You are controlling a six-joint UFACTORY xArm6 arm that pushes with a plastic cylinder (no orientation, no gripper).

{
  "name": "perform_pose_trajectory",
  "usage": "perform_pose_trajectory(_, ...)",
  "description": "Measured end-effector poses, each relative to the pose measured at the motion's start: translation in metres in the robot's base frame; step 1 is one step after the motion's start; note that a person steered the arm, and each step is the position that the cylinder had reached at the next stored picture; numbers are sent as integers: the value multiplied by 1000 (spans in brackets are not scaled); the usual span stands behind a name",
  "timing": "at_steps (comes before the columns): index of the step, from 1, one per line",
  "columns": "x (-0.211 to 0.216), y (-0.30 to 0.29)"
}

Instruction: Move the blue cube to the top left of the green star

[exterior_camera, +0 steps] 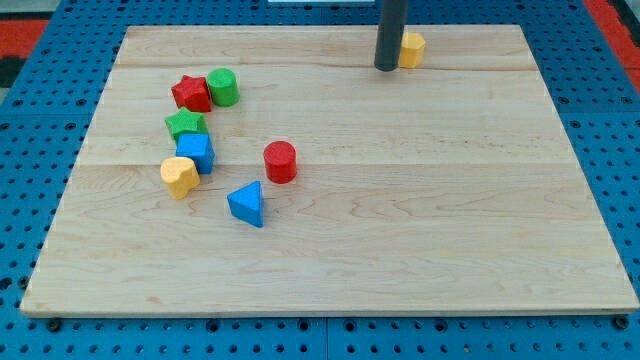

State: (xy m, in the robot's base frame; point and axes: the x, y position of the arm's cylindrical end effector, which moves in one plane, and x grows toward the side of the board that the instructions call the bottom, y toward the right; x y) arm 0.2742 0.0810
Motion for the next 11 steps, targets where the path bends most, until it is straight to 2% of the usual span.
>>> perform_pose_trajectory(2, -25, 58)
perform_pose_trajectory(5, 39, -2)
perform_pose_trajectory(7, 61, -33)
perform_pose_trajectory(9, 76, -30)
perform_pose_trajectory(11, 125, 7)
